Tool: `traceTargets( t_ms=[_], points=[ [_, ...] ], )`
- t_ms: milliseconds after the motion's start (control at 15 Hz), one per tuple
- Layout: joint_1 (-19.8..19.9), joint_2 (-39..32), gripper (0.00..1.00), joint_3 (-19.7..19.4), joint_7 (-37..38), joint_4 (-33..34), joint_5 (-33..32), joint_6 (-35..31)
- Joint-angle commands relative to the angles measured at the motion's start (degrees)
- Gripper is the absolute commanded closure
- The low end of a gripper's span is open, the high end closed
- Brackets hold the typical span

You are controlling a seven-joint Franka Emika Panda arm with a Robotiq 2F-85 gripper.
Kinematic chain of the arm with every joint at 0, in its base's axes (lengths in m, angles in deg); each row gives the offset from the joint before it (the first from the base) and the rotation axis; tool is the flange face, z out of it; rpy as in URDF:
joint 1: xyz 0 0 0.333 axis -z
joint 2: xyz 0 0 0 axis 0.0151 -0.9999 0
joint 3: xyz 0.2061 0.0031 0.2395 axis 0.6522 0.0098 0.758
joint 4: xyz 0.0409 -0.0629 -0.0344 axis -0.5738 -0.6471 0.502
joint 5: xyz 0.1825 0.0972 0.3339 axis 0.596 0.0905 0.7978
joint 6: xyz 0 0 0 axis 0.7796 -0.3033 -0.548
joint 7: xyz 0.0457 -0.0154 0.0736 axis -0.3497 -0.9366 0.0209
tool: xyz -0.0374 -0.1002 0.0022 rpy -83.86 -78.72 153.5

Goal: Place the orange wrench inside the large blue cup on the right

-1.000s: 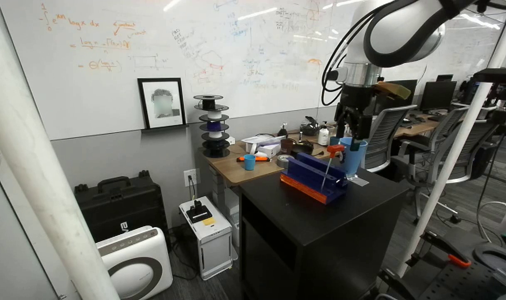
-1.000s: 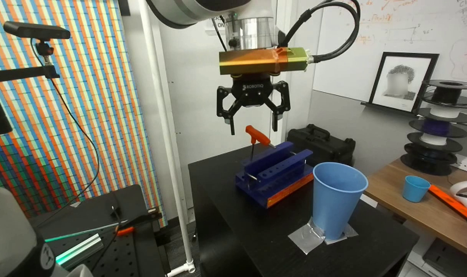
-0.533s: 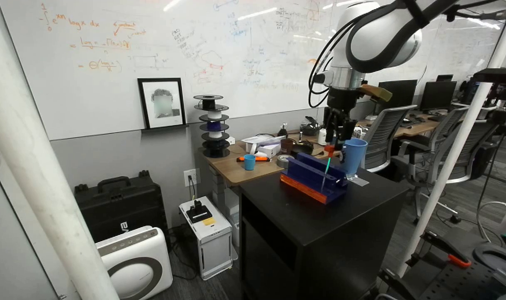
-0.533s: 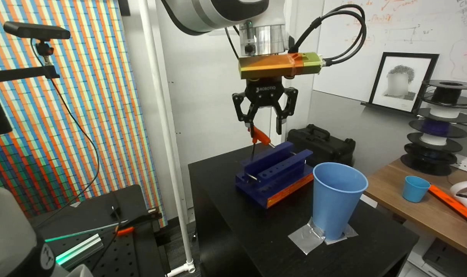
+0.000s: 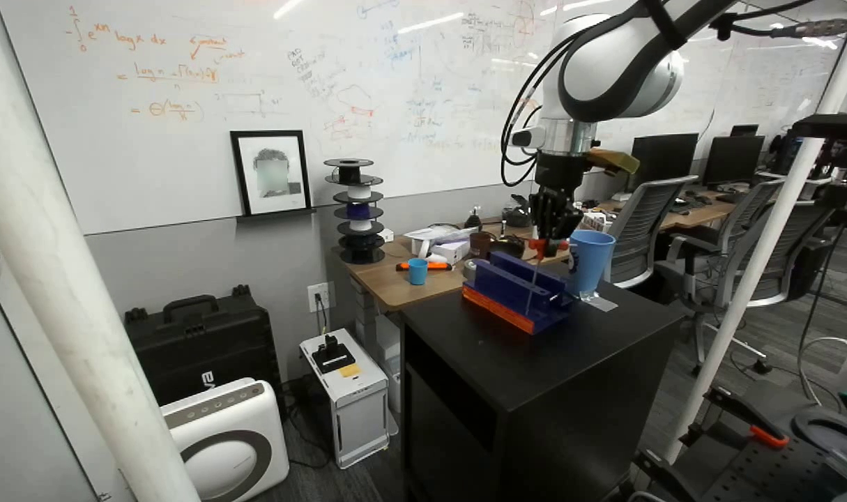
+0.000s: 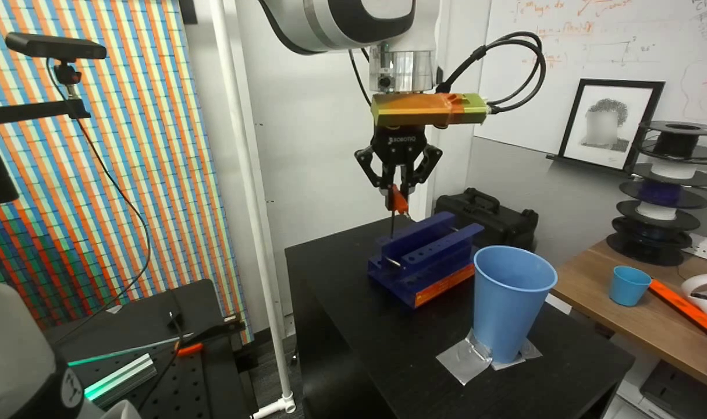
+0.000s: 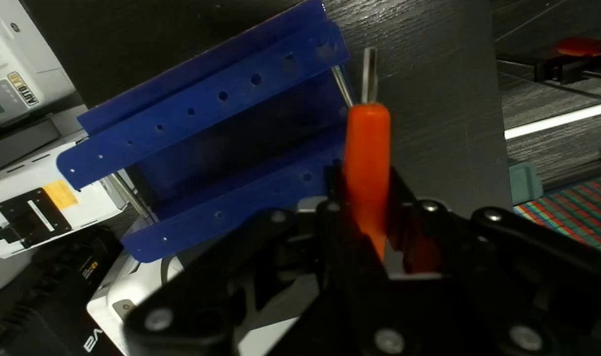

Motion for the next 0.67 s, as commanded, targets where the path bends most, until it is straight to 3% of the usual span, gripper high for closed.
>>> traceTargets(
  t_ms=[0, 600],
  points=[
    [1.36, -0.96, 0.86, 1.4, -2.46, 2.44, 1.19, 3.04],
    [1.97, 3.9, 0.86, 1.62, -0.85, 4.27, -0.16, 7.9]
  ],
)
